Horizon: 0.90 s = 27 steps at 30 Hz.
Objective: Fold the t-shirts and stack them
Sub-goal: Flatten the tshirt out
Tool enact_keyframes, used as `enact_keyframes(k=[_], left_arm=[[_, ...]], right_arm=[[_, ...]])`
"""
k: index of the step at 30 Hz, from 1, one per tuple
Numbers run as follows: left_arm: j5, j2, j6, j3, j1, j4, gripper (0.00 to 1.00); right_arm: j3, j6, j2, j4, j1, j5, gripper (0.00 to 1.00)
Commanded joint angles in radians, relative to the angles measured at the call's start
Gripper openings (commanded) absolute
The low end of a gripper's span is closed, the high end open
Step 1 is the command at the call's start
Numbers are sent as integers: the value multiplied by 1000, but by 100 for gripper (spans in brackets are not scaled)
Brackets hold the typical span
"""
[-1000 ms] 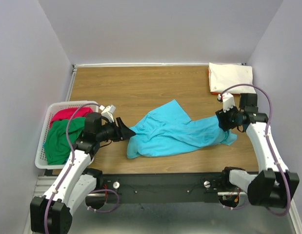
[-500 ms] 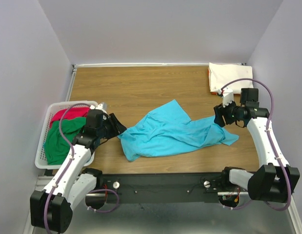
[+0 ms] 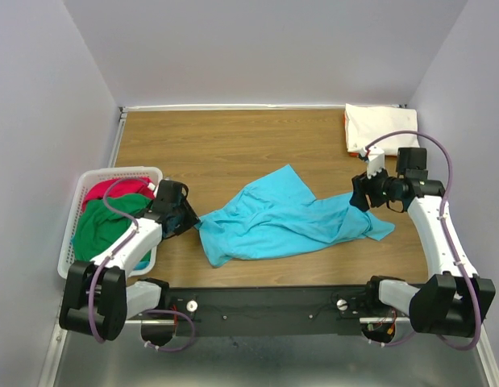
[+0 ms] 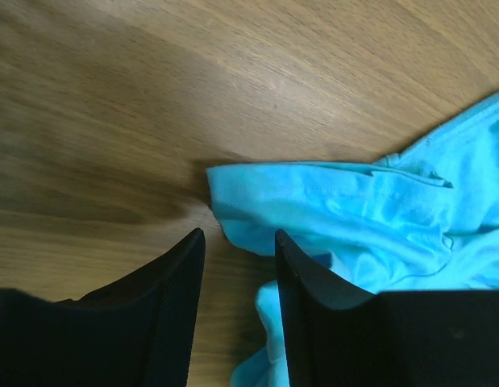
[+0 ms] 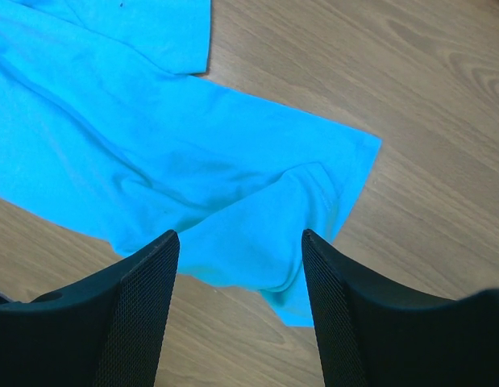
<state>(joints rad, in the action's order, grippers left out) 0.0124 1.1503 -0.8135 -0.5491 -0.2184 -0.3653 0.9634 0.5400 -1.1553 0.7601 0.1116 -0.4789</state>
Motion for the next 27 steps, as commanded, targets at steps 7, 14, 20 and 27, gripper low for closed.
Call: enact_keyframes(k=[7,14,20,27], left_arm=[[-95,101,13,-8,-2,71,46],[-79,152,74,-40,-2,111,13],[107,88,207,-97,-2,149,0],[310,-179,347,-153,-1,281,0]], right_arm=[[-22,-9,20,15,3,-32,70],[-31,-5,26,16,3,-27,70],[-58,21,-21,19,3,60,70],[-86,89,-113,19,7,152,70]])
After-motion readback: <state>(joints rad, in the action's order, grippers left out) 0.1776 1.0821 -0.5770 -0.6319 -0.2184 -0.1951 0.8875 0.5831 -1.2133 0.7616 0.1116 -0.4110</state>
